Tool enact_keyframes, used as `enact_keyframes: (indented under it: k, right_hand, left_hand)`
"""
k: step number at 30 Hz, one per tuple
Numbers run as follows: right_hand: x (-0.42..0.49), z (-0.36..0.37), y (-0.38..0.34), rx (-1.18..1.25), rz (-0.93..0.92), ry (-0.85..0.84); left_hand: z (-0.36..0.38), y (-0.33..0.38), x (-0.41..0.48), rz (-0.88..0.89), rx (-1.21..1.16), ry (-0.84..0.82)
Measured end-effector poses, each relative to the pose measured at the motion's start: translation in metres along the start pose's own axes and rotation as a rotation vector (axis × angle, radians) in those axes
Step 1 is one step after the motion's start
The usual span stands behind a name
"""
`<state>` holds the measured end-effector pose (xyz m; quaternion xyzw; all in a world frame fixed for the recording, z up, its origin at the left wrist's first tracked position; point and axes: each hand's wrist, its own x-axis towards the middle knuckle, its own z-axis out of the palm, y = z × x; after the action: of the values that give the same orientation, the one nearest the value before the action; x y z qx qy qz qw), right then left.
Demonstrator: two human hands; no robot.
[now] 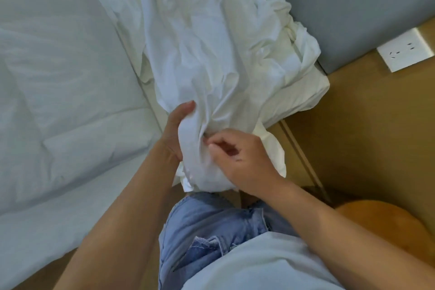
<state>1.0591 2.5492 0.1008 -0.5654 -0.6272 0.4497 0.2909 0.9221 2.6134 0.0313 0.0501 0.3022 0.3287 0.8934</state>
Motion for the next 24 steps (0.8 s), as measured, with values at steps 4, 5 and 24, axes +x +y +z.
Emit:
enact_keyframes:
  k: [4,5,24]
  right_hand:
    - [0.021,-0.021,0.025,0.255,0.494,0.372]
    - [0.03,-0.026,0.032,0.378,0.719,0.275]
    - [0.052,-0.061,0.023,0.198,0.385,0.751]
  left_hand:
    - [0.009,0.015,-0.004,-0.001,0.096,0.015]
    - [0.01,0.016,-0.004,0.01,0.135,0.022]
    - [0.072,0.013,-0.006,0.006,0.249,0.052]
